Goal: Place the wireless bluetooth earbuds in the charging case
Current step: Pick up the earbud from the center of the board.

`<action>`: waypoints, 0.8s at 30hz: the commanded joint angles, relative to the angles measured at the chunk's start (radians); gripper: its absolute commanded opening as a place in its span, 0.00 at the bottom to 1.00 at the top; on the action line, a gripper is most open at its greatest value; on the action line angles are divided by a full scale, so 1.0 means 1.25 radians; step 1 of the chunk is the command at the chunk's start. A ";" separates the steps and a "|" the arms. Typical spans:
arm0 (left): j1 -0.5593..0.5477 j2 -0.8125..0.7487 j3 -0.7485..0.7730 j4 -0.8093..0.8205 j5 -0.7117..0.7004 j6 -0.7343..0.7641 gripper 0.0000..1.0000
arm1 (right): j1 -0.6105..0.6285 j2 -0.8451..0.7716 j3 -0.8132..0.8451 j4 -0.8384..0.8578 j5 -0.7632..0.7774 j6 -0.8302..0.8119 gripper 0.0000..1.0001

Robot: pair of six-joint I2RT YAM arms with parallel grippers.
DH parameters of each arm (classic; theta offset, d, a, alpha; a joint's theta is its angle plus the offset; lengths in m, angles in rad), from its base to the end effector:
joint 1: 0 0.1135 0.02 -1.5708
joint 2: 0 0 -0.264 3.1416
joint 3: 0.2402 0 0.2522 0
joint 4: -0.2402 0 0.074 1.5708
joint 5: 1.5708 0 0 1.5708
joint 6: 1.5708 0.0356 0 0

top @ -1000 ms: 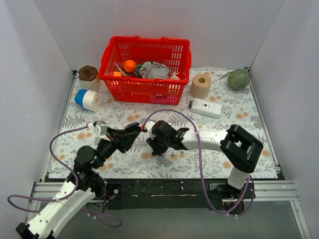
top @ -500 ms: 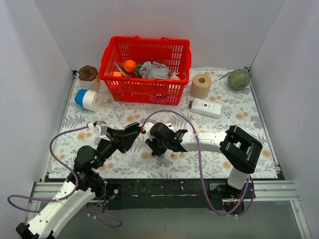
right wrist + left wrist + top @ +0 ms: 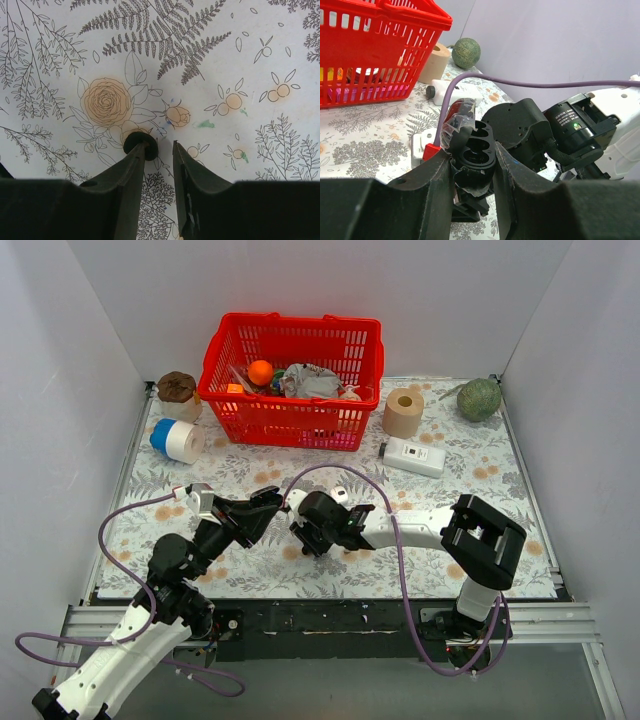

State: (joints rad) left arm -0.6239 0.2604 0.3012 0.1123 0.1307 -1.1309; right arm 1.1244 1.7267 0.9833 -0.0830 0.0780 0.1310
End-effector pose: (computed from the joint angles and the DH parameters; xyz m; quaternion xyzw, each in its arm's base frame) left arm 0.0908 -0.0711 0.2681 -0.1149 0.6412 -0.6097 0.4515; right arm 0.1562 0.3200 0.1721 -0.4311 0.8251 0.1840 0.3155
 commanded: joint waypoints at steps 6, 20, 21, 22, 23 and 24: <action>-0.002 -0.006 0.012 -0.003 0.001 -0.003 0.00 | 0.017 -0.024 -0.038 0.015 -0.018 0.025 0.31; -0.002 -0.003 0.013 -0.003 0.002 -0.003 0.00 | 0.018 -0.042 -0.066 0.028 -0.010 0.060 0.01; -0.003 -0.003 0.013 -0.003 0.002 -0.003 0.00 | 0.018 -0.047 -0.072 0.037 -0.002 0.075 0.01; -0.002 -0.005 0.013 -0.003 0.003 -0.001 0.00 | 0.018 -0.062 -0.078 0.042 0.005 0.084 0.01; -0.002 -0.005 0.013 -0.004 0.002 -0.002 0.00 | 0.018 -0.069 -0.085 0.047 0.021 0.094 0.01; -0.002 -0.005 0.013 -0.004 0.003 -0.002 0.00 | 0.018 -0.077 -0.093 0.054 0.026 0.105 0.01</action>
State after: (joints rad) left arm -0.6239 0.2573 0.3012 0.1123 0.1310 -1.1351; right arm 1.1355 1.6817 0.9104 -0.0238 0.0841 0.1974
